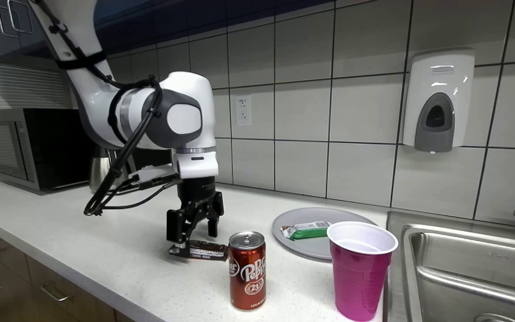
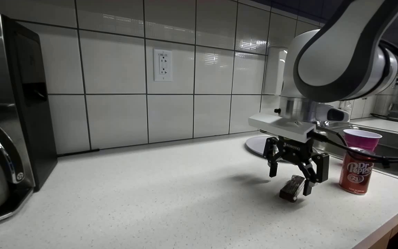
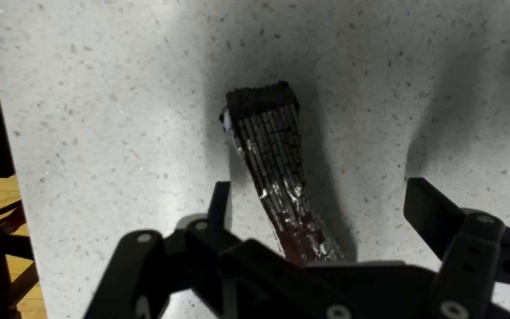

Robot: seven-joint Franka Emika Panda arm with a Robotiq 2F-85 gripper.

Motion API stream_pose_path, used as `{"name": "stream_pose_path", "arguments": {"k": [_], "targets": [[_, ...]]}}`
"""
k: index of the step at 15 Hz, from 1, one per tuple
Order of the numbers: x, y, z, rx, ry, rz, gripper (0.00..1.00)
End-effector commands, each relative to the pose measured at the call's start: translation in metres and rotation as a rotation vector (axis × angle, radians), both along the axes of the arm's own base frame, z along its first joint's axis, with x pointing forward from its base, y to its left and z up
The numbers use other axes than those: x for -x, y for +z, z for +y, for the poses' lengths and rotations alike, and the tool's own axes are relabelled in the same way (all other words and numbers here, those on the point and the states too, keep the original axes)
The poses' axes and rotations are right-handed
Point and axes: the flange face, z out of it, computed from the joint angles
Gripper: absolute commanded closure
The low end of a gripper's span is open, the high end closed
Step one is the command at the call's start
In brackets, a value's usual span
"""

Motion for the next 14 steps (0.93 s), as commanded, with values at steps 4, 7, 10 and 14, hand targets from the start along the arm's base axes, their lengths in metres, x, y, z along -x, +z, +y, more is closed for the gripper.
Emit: {"name": "stream_pose_path", "arguments": {"k": [4, 7, 10, 14], "targets": [[0.0044, 0.0078, -0.0103, -0.023, 0.018, -0.021, 0.51], [0.0036, 0.0078, -0.011, -0.023, 0.026, -0.019, 0.73], [0.0019, 0.0095, -0.0104, -0.019, 0.037, -0.021, 0.97], [-0.0021, 0.0155, -0.0096, -0.011, 0.069, -0.032, 0.96]]}}
